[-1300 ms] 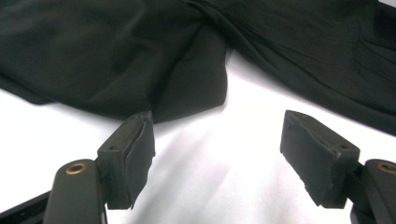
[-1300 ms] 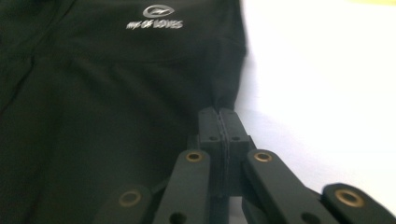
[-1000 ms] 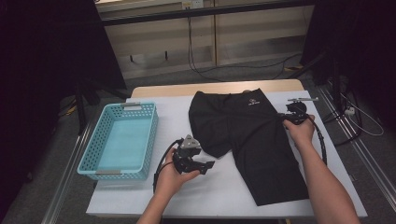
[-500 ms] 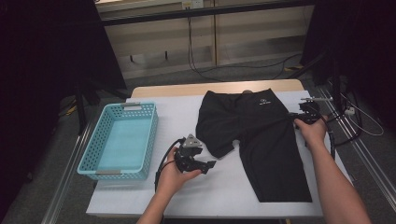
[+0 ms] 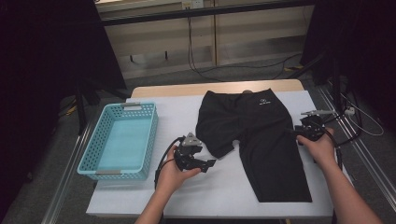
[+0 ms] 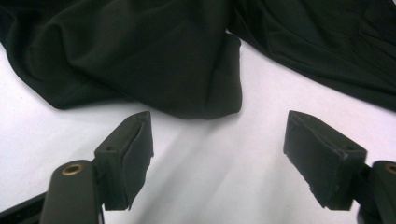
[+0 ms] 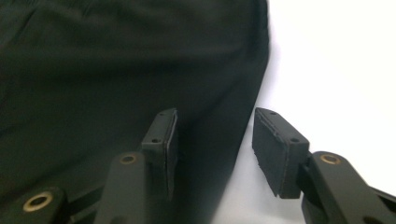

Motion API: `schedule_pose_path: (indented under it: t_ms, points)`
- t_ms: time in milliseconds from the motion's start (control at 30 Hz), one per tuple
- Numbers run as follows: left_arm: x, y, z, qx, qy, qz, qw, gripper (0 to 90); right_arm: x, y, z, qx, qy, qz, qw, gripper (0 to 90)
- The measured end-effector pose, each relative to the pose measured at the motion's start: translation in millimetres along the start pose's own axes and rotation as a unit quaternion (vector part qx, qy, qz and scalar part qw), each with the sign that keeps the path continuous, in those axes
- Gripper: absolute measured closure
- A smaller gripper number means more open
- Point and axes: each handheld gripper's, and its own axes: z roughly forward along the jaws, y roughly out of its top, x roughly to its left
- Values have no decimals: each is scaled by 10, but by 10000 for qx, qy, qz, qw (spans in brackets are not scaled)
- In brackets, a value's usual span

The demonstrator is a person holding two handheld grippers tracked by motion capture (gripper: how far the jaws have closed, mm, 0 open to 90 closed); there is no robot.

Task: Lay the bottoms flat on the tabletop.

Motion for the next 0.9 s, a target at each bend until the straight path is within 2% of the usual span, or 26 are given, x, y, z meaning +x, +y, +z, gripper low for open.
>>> schedule_pose_path:
  t_ms: [167,367,500,667,733,800,900]
  points:
    - [28,-9,-18,10,65,75,10000,216,143,-243,-228,28,-7,-200,9998,500]
    - [47,-29,-33,24,149,111,9998,173,254,-486,-488,91,67,-91,9999,526]
    - [43,-29,-77,-21,223,143,9996,157,323,-617,-645,193,16,-244,9995,606]
    - [62,-50,-112,-62,299,106,9995,134,288,-721,-739,142,125,-68,9998,762]
    - [79,-57,-117,-42,300,97,9995,126,263,-735,-742,98,125,-77,9998,834]
    - [98,-60,-126,-55,337,116,9994,120,238,-736,-739,118,291,-13,9995,900]
    - [122,-65,-153,-82,367,93,9992,119,230,-735,-740,117,341,-82,9993,900]
